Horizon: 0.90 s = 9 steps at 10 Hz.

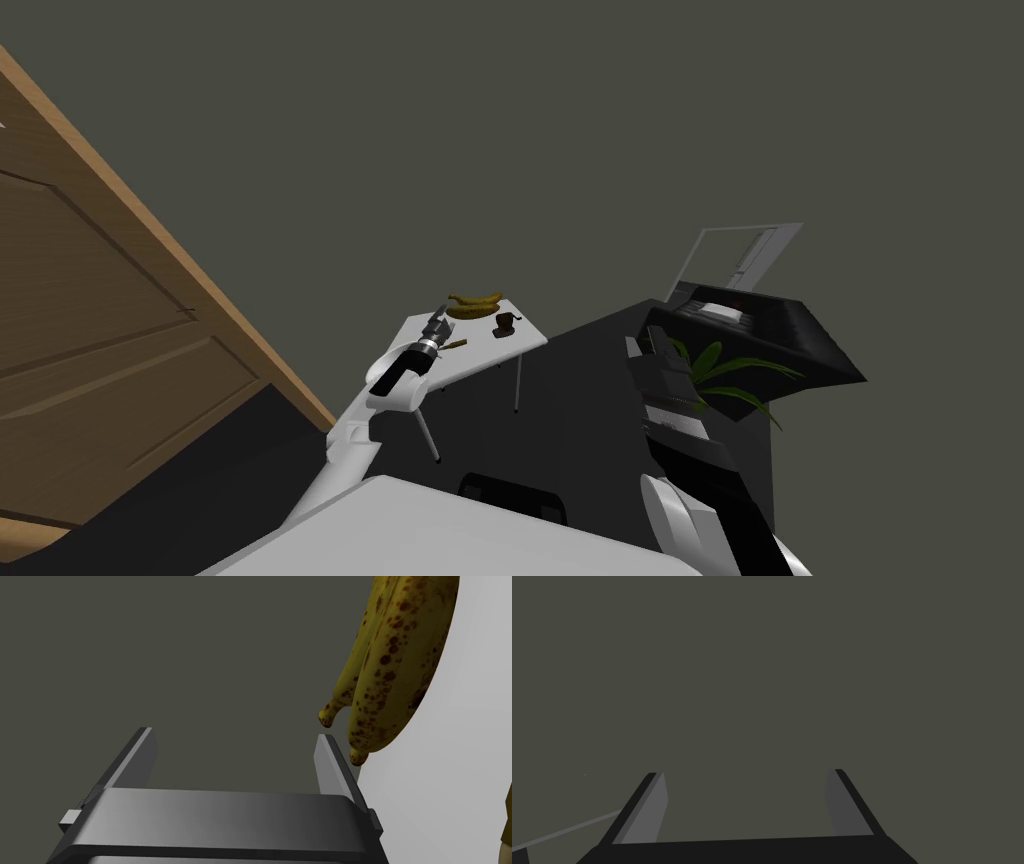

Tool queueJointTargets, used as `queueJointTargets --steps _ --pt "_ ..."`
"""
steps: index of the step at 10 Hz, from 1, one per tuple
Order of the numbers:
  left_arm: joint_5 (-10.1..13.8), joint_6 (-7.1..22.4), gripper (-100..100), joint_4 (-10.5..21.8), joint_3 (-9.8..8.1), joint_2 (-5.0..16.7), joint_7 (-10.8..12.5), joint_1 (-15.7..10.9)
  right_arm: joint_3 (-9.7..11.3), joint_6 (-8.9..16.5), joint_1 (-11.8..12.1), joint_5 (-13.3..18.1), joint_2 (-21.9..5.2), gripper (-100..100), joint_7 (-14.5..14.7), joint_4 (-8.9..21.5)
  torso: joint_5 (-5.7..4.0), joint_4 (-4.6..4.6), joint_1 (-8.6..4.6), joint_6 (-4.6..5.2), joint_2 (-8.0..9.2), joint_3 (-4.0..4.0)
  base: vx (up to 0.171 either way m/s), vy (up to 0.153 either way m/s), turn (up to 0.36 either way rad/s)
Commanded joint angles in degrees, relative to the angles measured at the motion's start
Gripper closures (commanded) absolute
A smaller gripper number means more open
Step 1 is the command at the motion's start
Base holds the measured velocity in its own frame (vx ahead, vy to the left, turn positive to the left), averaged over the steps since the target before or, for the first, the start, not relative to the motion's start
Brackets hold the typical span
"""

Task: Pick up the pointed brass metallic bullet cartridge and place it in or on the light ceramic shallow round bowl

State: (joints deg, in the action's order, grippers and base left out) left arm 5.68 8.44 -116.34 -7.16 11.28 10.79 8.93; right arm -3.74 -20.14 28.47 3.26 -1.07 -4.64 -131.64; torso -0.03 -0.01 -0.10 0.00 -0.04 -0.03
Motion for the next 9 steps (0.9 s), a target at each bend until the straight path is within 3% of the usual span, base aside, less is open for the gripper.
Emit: queueJointTargets --steps 1,2,3,5,8,9 --pt "1.5 2.9 -100 2.4 -1.10 1.0 0.6 -2.0 0.0 0.0 0.0 0.0 0.0 0 0.0 0.0 0.00 0.00 0.00 0.00 0.00 0.00 0.014 -0.040 0.030" --pt "1.5 4.7 -100 2.4 -1.10 1.0 0.6 -2.0 0.0 0.0 0.0 0.0 0.0 0 0.0 0.0 0.00 0.00 -0.02 0.00 -0.03 -0.02 0.012 -0.034 0.013" --pt "2.7 6.5 -100 4.3 -1.94 1.6 1.0 -4.1 0.0 0.0 0.0 0.0 0.0 0 0.0 0.0 0.00 -0.01 -0.01 0.01 -0.03 -0.02 0.016 -0.033 0.018" --pt "2.7 9.3 -100 4.3 -1.94 1.6 1.0 -4.1 0.0 0.0 0.0 0.0 0.0 0 0.0 0.0 0.00 -0.01 0.01 0.01 -0.03 -0.02 0.005 -0.020 0.004" --pt "5.0 15.1 -100 8.1 -3.52 2.7 1.8 -8.3 0.0 0.0 0.0 0.0 0.0 0 0.0 0.0 0.01 0.00 0.05 0.00 -0.01 0.00 0.008 -0.020 0.009" --pt "5.0 16.7 -100 8.1 -3.52 2.7 1.8 -8.3 0.0 0.0 0.0 0.0 0.0 0 0.0 0.0 0.01 -0.01 0.05 0.01 -0.03 -0.02 0.011 -0.017 0.000"
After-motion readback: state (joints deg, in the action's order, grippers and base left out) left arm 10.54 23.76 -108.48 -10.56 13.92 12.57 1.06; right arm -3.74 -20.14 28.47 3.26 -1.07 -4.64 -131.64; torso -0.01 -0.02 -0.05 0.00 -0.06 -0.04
